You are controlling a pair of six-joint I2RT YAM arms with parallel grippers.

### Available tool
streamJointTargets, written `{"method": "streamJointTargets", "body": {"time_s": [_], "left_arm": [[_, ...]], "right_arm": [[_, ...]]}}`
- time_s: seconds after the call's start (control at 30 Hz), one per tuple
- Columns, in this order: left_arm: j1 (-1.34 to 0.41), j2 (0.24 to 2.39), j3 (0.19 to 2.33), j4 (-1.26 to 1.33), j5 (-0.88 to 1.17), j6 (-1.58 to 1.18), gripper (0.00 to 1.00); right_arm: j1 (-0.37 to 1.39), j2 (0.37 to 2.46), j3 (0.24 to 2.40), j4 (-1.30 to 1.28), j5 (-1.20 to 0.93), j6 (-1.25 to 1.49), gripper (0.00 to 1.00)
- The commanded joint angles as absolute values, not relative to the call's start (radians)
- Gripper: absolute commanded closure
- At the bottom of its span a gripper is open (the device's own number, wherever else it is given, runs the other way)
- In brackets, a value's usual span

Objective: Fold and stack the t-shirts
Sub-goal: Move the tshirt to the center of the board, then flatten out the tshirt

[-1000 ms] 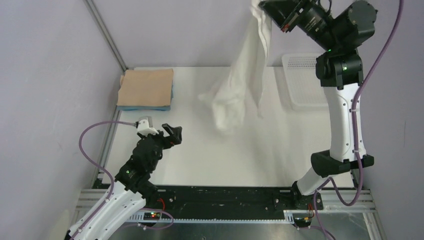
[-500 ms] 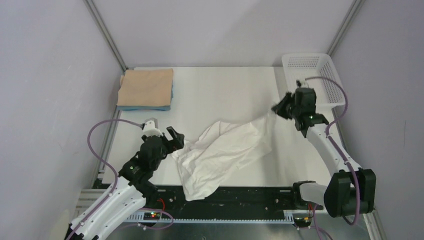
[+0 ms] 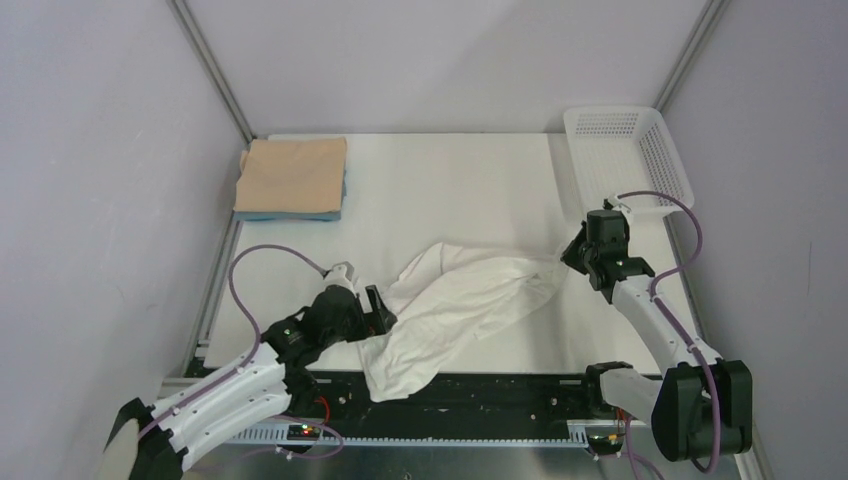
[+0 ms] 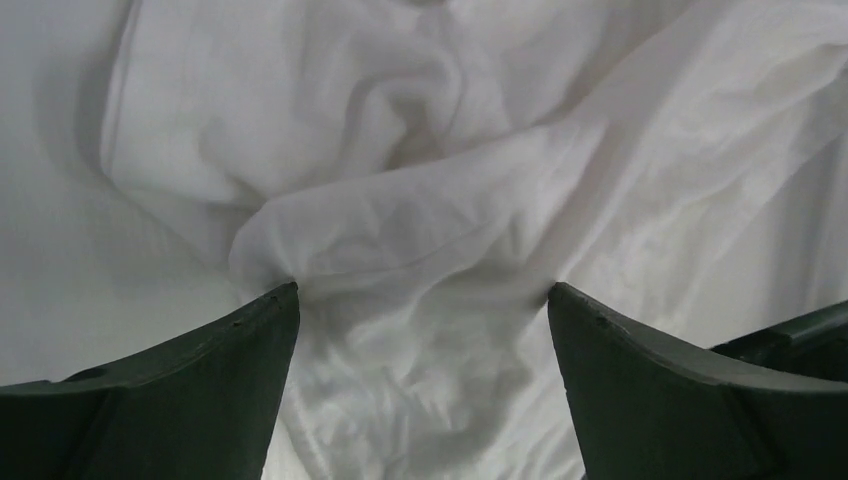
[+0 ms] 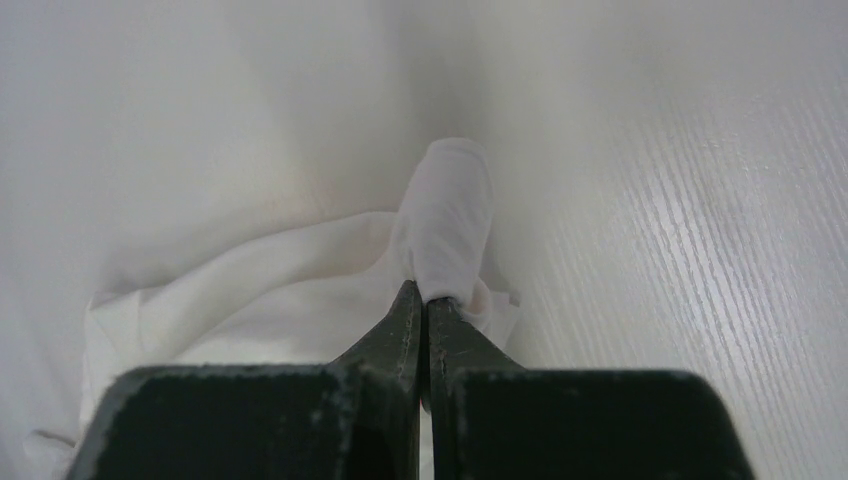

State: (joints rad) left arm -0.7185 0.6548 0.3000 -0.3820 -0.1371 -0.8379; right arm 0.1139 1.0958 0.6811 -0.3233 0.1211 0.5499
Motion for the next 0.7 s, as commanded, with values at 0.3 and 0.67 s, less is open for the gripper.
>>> {"method": "streamJointTargets", "body": {"time_s": [0.3, 0.67], "left_arm": [[-0.742, 0.779, 0.340, -0.397, -0.276, -0.942, 0.95], [-0.743, 0.568, 0.709, -0.475, -0.458, -0.715, 1.00]], "right_arm": [[0.119, 1.055, 0.664, -0.287, 0.168, 0.543, 1.00], [0.119, 0.745, 0.789, -0.334, 0.031, 0.476, 1.00]]}}
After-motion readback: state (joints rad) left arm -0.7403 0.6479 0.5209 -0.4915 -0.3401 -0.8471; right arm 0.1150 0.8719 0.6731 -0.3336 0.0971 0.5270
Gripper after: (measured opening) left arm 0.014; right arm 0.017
